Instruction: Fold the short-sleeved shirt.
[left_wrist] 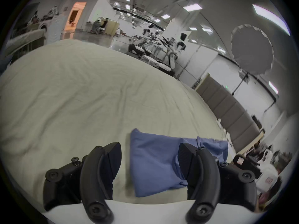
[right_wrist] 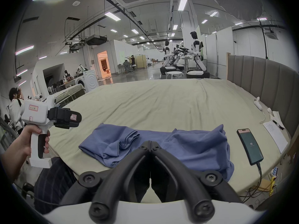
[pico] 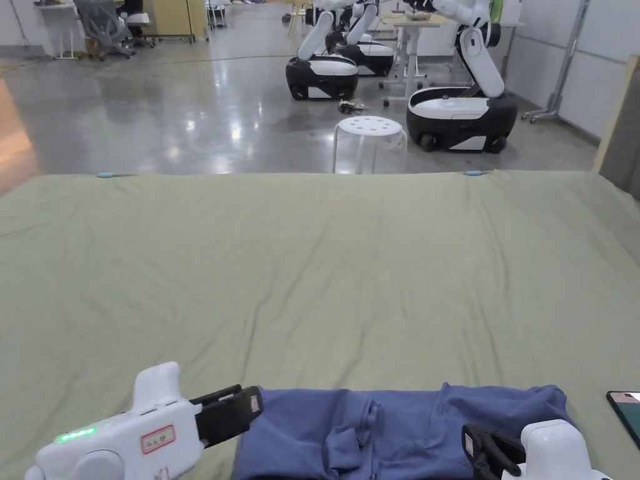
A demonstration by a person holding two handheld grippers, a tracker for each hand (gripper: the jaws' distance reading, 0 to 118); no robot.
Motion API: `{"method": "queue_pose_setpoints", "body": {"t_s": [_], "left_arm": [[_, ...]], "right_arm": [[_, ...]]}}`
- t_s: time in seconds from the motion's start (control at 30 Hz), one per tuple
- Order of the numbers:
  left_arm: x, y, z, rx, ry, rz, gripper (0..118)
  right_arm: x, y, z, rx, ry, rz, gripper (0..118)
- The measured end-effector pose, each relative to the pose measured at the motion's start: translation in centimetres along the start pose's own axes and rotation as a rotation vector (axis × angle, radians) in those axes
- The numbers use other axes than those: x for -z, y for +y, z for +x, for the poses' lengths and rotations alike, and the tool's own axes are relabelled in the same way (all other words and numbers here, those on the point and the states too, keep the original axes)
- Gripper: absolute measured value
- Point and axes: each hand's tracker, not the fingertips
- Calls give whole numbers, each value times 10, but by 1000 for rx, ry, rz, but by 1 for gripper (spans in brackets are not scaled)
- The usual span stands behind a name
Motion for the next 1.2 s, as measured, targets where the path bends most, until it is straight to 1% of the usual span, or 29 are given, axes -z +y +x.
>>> {"method": "queue_pose_setpoints", "body": {"t_s": [0.03, 0.07, 0.13, 0.2, 0.23, 0.27, 0.3, 0.33, 0.37, 0.4, 0.47, 0.5, 0.53, 0.57, 0.6, 0.63, 0.67, 0.7, 0.83, 0.93, 0.97, 1.03, 1.1, 1.13, 1.2], "left_arm": [[0, 2, -16, -64, -22, -21, 73], [2, 5, -38, -162, -65, -55, 73], [11, 1, -82, -391, -217, -157, 73], [30, -16, -116, -612, -373, -208, 73], [42, -25, -124, -680, -381, -248, 73], [55, -35, -126, -717, -403, -291, 73], [67, -46, -125, -746, -471, -308, 72], [73, -51, -120, -750, -559, -278, 71], [83, -54, -108, -745, -608, -297, 72], [93, -53, -95, -729, -593, -335, 71], [108, -51, -75, -670, -548, -328, 71], [112, -48, -69, -637, -524, -329, 66], [112, -44, -65, -610, -448, -338, 47], [113, -42, -60, -579, -334, -358, 16], [113, -44, -56, -537, -206, -359, 9], [106, -46, -53, -561, -321, -328, 8], [98, -43, -46, -562, -310, -309, 8], [89, -38, -37, -529, -242, -281, 8], [47, -12, -42, -418, -208, -184, 8], [15, 15, -52, -288, -40, -100, 8], [8, 23, -52, -266, 11, -87, 8], [1, 32, -50, -271, 45, -58, 8], [2, 35, -24, -247, 18, -66, 8], [4, 33, -4, -199, -18, -61, 8], [20, 24, 40, -115, -111, -109, 8]], "right_arm": [[0, 0, 0, -6, -5, -2, 1], [-1, -1, 1, -9, -6, -5, 1], [-1, -3, 2, -10, -6, -16, 1], [1, -6, 4, 0, -9, -29, 1], [2, -6, 4, 6, -10, -33, 1], [2, -6, 4, 8, -9, -36, 1], [1, -6, 3, 9, -8, -37, 1], [1, -5, 3, 8, -8, -36, 1], [0, -4, 3, 5, -9, -33, 1], [-1, -4, 3, 1, -8, -31, 1], [-2, -2, 4, -5, -15, -29, 1], [-2, -2, 5, -6, -20, -27, 1], [-3, -1, 6, -3, -24, -26, 1], [-5, 0, 6, 2, -27, -23, 1], [-6, 0, 7, 7, -28, -19, 1], [-7, 0, 8, 12, -26, -17, 1], [-6, 0, 8, 13, -26, -18, 1], [-6, 0, 8, 9, -28, -22, 1], [-4, -1, 7, 4, -27, -27, 1], [-2, -2, 3, 2, -17, -19, 1], [-1, -2, 2, 1, -10, -21, 1], [-1, -2, -2, -4, 0, -19, 1], [-2, -3, -4, -18, 2, -13, 1], [-3, -3, -5, -24, 0, -12, 1], [-6, -4, -4, -32, -7, -6, 1]]}}
